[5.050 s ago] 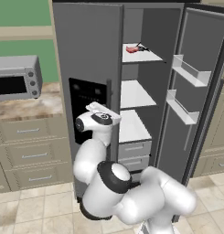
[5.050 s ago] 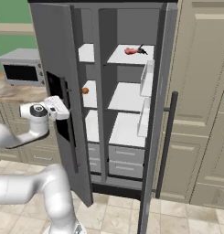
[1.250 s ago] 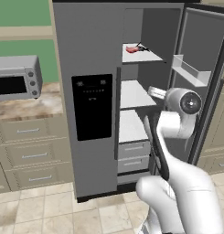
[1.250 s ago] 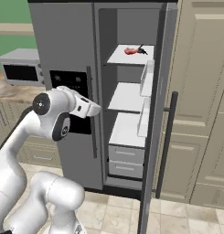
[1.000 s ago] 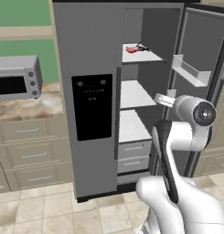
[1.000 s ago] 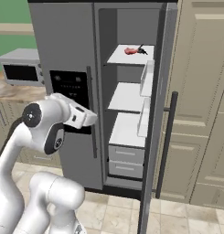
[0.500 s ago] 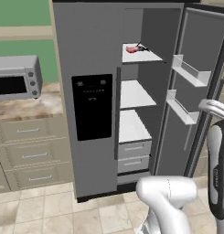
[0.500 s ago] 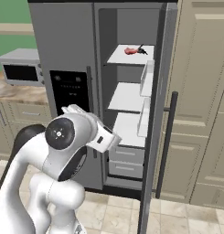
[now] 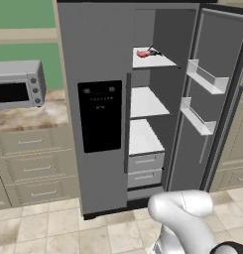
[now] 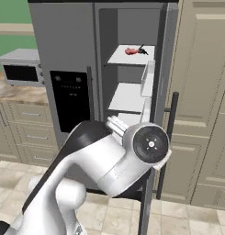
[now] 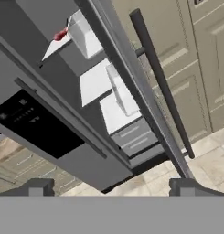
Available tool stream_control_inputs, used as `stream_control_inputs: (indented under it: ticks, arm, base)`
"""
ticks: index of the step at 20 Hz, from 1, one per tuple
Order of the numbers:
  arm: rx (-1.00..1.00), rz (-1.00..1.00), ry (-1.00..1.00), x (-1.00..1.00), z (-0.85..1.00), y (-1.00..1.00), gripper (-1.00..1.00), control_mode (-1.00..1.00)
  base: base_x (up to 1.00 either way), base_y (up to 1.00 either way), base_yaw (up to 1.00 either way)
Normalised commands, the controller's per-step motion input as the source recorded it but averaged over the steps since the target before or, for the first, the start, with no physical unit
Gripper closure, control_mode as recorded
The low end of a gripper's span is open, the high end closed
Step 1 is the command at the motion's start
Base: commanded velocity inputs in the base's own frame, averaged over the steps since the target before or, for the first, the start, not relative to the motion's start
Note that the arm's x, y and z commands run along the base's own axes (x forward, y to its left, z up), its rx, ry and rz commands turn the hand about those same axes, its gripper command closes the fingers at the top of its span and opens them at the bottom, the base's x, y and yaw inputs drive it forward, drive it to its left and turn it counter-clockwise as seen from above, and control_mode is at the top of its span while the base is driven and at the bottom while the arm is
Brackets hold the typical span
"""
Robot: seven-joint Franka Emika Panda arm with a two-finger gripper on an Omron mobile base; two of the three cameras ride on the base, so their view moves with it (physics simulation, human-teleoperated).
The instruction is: Pick up the frozen steak from the freezer, place it on any shelf in the fridge, and close the fridge and freezer doors when done.
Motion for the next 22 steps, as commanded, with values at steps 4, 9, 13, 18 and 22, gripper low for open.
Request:
stream_control_inputs:
  ticks: [4, 9, 13, 18, 22]
  arm:
    - [0.01, 0.22, 0.00, 0.38, -0.07, -0.96, -1.00, -1.00]
    - [0.01, 0.13, 0.00, 0.74, -0.35, -0.76, -1.00, -1.00]
    - [0.01, 0.11, 0.00, 0.81, -0.37, -0.65, -1.00, -1.00]
    - [0.02, 0.06, -0.07, 0.89, -0.30, -0.38, -1.00, -1.00]
    - [0.07, 0.02, -0.08, 0.88, -0.33, -0.13, -1.00, -1.00]
  base:
    - [0.00, 0.00, 0.00]
    - [0.00, 0.00, 0.00]
    - [0.00, 0.00, 0.00]
    - [0.00, 0.00, 0.00]
    - [0.00, 0.00, 0.00]
